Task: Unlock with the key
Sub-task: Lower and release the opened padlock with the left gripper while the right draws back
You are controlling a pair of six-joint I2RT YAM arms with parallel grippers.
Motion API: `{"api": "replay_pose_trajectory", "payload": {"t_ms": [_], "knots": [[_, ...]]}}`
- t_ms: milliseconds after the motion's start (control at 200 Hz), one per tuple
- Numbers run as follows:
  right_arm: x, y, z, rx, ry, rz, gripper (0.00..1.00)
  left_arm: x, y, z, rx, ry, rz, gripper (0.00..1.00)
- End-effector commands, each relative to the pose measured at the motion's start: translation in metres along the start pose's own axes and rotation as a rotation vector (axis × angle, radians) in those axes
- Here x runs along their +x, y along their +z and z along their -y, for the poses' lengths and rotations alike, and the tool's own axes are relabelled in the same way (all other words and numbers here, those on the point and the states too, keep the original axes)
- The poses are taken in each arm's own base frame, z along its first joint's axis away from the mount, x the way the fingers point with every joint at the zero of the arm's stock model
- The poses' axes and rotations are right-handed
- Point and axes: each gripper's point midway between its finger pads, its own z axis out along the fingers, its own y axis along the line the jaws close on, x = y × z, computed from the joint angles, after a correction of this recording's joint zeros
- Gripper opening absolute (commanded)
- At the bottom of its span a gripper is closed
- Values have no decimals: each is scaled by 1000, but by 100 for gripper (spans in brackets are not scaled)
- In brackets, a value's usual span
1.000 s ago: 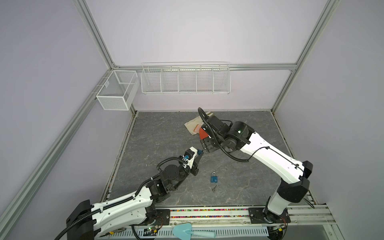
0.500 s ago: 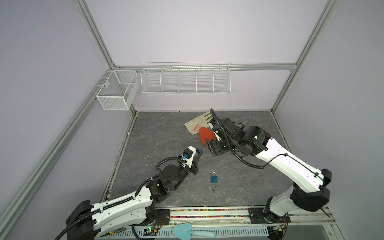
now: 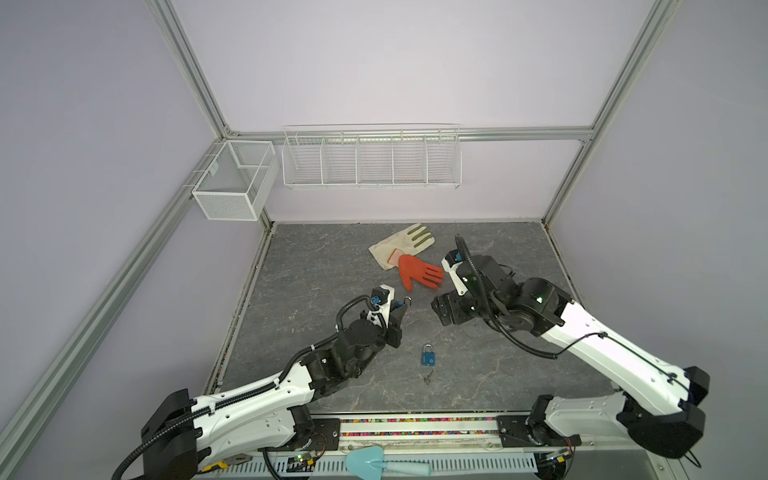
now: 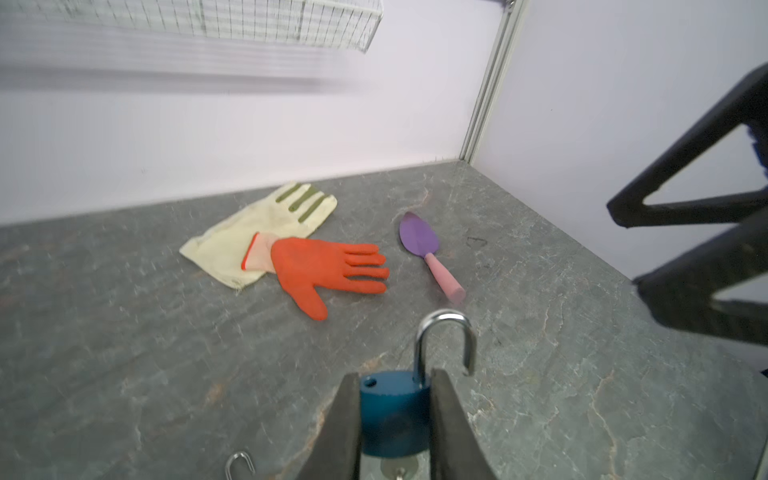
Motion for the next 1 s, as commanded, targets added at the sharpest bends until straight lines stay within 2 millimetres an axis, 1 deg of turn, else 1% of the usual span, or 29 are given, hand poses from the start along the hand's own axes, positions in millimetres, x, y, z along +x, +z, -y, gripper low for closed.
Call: {"api": "replay_pose_trajectory", "payload": {"t_ms": [0, 105, 200, 320, 415, 520, 735, 820, 920, 995], "knots": [[-2, 5, -2, -62, 58, 51, 88, 31, 3, -17, -109, -121, -129, 0], [15, 14, 8, -48, 68, 43, 90, 58, 12, -32, -194, -160, -222, 0], [26, 22, 19, -26, 96, 19, 90, 75, 20, -41, -261, -206, -288, 0], [35, 31, 22, -27, 118, -3, 90, 94, 34, -44, -283, -241, -349, 0], [40, 36, 25, -21, 136, -4, 90, 108, 48, -51, -305, -283, -428, 0], [43, 39, 32, -2, 160, -5, 90, 119, 64, -54, -328, -315, -509, 0], [50, 41, 45, 27, 199, -18, 90, 141, 85, -56, -411, -245, -659, 0], [54, 40, 51, 45, 218, -25, 90, 150, 88, -56, -421, -253, -693, 0], [56, 40, 59, 63, 241, -25, 92, 158, 89, -60, -445, -252, -725, 0], [57, 42, 58, 44, 258, -27, 92, 164, 88, -64, -468, -247, -748, 0]]}}
